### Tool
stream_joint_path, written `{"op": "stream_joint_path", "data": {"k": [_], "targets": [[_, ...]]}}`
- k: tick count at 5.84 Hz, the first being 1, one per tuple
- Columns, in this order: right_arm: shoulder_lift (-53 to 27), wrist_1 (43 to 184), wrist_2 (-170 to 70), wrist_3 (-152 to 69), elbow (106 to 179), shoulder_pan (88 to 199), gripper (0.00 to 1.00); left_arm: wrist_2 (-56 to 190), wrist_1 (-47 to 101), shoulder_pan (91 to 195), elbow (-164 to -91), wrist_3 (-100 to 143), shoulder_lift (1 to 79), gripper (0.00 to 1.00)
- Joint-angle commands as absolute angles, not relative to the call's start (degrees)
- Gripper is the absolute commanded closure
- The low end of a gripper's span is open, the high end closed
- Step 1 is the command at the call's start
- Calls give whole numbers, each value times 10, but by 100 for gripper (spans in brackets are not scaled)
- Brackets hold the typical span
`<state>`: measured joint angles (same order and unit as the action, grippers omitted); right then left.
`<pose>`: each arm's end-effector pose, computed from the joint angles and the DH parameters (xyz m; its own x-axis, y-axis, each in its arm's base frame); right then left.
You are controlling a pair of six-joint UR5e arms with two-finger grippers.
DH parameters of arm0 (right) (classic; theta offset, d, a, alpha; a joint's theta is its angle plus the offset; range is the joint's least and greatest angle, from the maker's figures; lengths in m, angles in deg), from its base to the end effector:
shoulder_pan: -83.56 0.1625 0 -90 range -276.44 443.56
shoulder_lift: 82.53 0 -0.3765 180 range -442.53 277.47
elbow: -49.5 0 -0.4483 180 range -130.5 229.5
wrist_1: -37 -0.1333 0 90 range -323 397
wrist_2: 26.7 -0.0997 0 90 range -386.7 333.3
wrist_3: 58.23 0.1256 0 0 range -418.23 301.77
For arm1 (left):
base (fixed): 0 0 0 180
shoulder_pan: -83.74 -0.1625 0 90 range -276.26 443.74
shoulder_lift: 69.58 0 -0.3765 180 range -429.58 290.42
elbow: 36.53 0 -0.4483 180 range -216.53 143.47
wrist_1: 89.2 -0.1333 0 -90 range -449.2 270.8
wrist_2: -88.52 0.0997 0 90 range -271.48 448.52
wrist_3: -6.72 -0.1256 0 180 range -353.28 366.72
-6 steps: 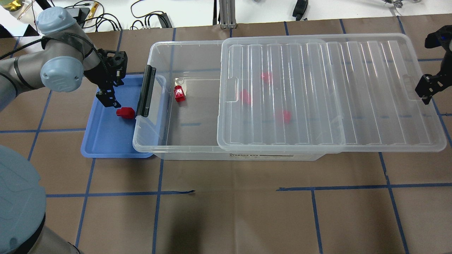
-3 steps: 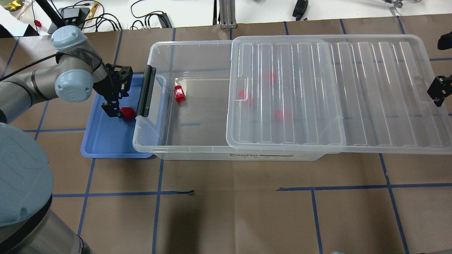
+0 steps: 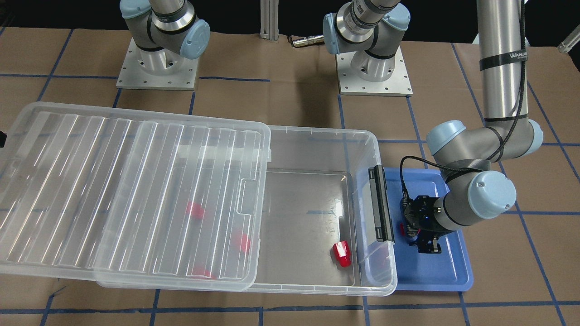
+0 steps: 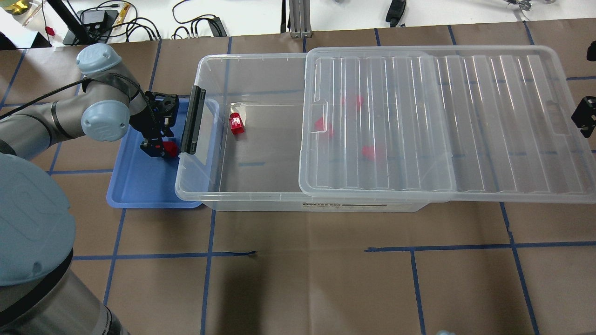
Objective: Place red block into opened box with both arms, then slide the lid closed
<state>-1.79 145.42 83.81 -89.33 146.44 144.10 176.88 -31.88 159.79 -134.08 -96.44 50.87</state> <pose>-0.2150 -0.5622 0.2953 -0.9464 -0.0449 0.3198 0.0030 0.9890 0.1477 0.0194 -0.6461 0.0768 -0.0130 0.9964 0.0838 0.9987 0.0172 -0.0489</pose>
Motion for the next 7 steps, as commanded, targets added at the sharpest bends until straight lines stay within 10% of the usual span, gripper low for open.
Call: {"op": "stream_joint_path", "data": {"k": [1,7], "targets": [[-4,1428,832,-881,1415,1448,0,1769,-315,1607,-1330,-964,494,93],[17,1158,660,-500,1251,1670,0,1737,-71,1678,-1228,-876,338,98]]}}
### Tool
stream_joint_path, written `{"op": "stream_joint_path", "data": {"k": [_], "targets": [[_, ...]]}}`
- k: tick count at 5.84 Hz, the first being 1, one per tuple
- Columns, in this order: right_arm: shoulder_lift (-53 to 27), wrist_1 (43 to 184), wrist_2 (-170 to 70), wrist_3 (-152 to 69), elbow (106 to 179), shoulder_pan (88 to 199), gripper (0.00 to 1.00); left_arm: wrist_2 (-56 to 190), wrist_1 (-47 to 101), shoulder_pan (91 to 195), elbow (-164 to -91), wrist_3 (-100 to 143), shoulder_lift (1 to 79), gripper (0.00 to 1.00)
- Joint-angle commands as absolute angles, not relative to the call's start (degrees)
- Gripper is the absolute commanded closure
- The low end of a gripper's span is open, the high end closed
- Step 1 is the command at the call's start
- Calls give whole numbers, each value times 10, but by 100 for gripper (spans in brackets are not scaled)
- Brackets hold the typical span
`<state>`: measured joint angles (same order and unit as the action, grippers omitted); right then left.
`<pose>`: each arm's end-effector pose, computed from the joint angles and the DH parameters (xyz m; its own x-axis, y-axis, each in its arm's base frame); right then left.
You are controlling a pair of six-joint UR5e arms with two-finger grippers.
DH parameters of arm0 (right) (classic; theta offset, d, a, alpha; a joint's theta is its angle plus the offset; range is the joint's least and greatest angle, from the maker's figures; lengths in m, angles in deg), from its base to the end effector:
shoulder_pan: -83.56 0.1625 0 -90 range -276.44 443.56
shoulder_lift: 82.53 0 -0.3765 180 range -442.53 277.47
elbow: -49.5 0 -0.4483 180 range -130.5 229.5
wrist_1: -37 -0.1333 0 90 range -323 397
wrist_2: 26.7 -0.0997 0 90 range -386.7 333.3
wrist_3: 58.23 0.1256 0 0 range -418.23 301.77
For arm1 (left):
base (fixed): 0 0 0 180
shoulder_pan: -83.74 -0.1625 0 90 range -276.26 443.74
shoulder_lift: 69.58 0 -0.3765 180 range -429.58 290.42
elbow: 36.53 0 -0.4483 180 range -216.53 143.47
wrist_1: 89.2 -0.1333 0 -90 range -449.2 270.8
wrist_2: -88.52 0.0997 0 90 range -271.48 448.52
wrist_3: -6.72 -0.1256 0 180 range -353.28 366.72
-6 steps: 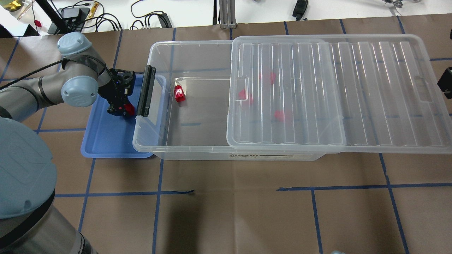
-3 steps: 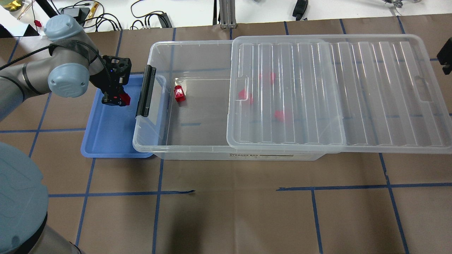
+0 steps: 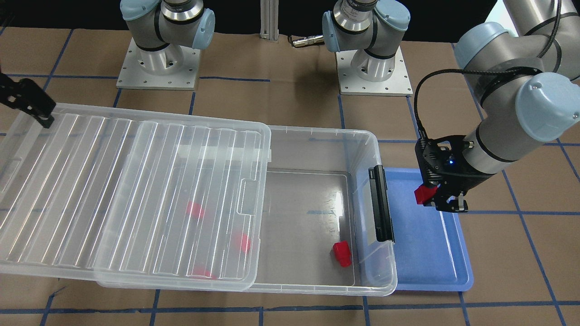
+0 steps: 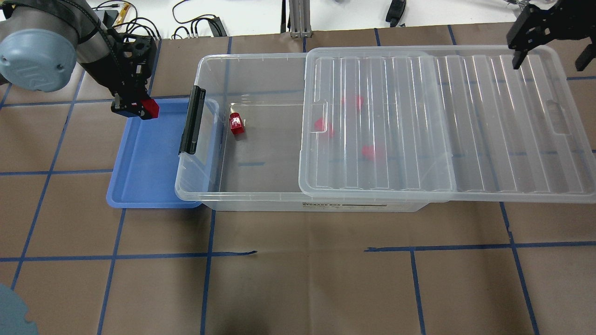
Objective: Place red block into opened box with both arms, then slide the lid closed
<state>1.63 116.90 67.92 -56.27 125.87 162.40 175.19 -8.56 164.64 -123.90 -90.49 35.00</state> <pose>0.0092 -0.5900 0.4687 -0.9713 0.2232 0.0818 0.2267 0.9732 0.0375 -0.0396 -0.6416 0.3043 -0.0331 0.9987 0.0375 0.9974 0.0354 -0.0632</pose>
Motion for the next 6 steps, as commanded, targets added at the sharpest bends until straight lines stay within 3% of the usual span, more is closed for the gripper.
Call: {"op": "stream_joint_path", "data": {"k": [1,6], "targets": [[12,1160,643,-426,1252,1718,0,1701,-81,1712,-1228,-793,337,98],[6,1163,628,-487,1257,1721,0,1678,-251,1777,-1313,-749,453,97]]}}
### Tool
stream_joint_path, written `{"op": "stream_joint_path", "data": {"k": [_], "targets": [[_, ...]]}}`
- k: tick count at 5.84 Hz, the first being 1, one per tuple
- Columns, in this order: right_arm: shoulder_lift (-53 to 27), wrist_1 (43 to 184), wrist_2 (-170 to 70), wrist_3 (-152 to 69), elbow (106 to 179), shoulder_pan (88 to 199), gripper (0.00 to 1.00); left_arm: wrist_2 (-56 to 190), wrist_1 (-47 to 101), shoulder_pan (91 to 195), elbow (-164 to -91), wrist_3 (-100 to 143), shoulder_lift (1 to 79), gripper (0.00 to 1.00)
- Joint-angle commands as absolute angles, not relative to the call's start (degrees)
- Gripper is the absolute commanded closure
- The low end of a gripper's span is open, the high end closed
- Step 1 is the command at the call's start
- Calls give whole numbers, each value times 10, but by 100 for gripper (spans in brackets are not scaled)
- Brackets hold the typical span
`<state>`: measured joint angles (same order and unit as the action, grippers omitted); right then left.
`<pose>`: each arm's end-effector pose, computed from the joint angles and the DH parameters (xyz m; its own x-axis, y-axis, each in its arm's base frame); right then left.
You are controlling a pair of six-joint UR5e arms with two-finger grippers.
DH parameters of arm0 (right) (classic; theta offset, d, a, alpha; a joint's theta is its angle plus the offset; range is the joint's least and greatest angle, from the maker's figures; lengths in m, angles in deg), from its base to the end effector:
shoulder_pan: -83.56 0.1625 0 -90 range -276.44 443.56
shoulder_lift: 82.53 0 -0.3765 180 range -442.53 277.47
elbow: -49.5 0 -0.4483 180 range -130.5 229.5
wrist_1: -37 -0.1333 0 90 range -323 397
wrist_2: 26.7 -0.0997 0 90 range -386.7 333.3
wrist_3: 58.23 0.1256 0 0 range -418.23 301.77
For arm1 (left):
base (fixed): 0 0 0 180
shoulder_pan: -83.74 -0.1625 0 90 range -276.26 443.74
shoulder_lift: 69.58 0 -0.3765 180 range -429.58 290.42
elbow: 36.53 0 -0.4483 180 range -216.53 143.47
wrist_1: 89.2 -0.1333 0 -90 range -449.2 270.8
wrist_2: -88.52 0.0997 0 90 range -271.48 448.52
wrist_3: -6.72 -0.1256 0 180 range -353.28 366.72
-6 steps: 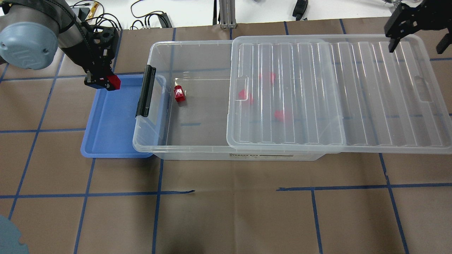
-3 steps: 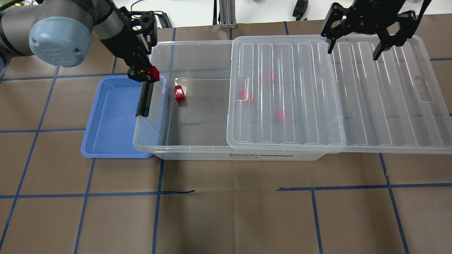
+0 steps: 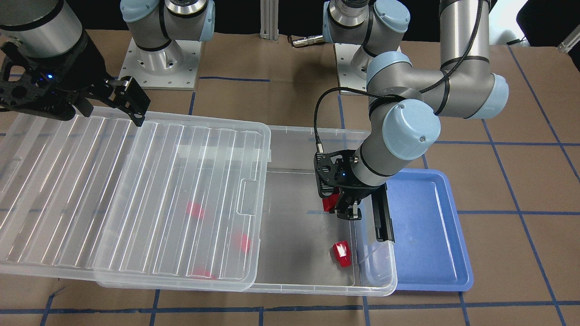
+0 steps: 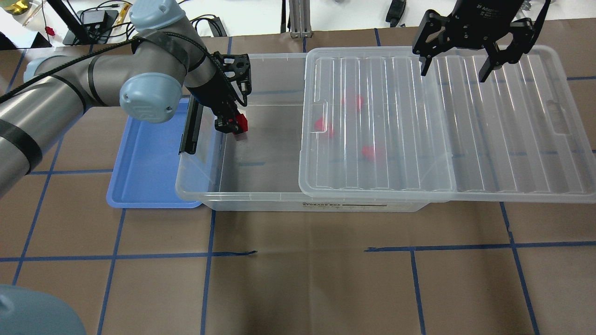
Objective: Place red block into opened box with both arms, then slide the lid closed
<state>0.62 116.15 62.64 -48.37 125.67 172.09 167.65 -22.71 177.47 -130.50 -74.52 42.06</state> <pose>0.1198 -0.5841 0.4588 -0.9804 0.1968 0.0002 0.1964 0.9781 0.0685 -0.1982 -0.6266 0.1918 -0.0851 0.9943 0.0649 0.9789 0.0955 -0.1807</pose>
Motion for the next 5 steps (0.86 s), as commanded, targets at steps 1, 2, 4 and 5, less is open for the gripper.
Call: {"op": "stream_joint_path", "data": {"k": [1,2,4,5], "targets": [[6,1164,629,-486,1257,1721,0,1677,-270,1780,-1315,-749,478,94],[6,1163,629,-485,1256,1721,0,1680,-269,1790,-1315,-749,480,93],[6,1162,629,-485,1255,1720,0,1681,-281,1800,-1316,-745,493,75],[10,1160,629,-484,1257,1720,0,1685,-297,1800,-1319,-749,499,31]]}}
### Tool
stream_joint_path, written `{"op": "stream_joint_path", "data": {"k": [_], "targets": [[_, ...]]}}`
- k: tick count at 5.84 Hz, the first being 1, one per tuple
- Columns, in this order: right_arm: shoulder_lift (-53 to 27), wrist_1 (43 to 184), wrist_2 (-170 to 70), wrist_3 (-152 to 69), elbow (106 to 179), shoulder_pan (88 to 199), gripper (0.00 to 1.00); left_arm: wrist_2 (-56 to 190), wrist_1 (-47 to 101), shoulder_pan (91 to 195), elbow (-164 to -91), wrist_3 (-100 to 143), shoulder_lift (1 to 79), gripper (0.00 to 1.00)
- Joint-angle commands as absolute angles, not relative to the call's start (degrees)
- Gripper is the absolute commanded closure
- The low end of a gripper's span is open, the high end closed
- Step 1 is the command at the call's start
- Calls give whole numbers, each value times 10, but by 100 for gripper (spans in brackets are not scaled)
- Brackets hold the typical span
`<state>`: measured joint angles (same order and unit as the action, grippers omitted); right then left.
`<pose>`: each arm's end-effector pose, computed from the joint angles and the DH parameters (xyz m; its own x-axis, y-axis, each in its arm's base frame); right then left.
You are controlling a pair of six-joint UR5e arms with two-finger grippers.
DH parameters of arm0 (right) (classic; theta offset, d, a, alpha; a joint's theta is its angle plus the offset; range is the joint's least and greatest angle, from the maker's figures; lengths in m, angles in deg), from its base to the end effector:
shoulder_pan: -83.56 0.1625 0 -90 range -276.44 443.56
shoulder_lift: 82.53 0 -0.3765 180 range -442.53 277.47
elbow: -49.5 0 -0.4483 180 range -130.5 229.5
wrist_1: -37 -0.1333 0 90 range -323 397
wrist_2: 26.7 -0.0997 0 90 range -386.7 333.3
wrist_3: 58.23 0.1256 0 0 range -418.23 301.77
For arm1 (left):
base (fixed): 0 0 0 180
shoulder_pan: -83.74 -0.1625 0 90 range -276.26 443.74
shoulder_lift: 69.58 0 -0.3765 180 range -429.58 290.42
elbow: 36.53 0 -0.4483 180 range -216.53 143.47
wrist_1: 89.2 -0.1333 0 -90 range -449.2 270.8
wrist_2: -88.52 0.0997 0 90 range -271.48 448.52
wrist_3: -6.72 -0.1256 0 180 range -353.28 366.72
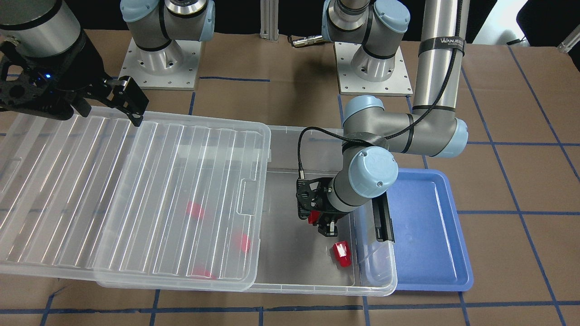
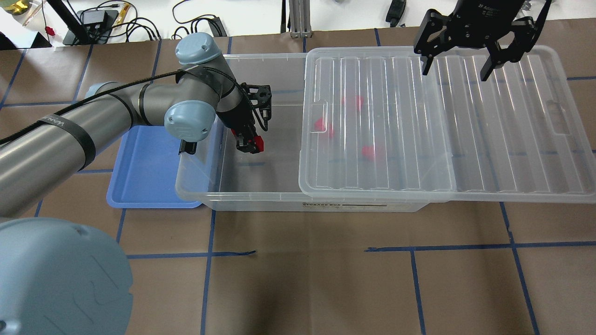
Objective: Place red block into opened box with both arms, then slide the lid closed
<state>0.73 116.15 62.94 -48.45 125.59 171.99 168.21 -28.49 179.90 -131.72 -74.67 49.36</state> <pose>0.1181 -0.5839 0.4606 -0.9804 0.1968 0.0047 0.1967 0.9783 0.0643 -0.2238 -0.6218 0.1089 -0.0410 0.9931 0.1101 0.9848 0.0588 -0.1637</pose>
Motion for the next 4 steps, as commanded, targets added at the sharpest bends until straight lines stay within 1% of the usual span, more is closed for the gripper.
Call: {"op": "stream_joint_path", "data": {"k": [1,2,4], "targets": [[10,1161,629,-484,1257,1720,0,1690,-297,1800,-1317,-748,493,6],[10,1163,629,-489,1257,1720,0,1697,-291,1795,-1301,-727,476,5],[9,1167,630,-493,1257,1717,0,1712,-245,1792,-1296,-567,407,4]]}}
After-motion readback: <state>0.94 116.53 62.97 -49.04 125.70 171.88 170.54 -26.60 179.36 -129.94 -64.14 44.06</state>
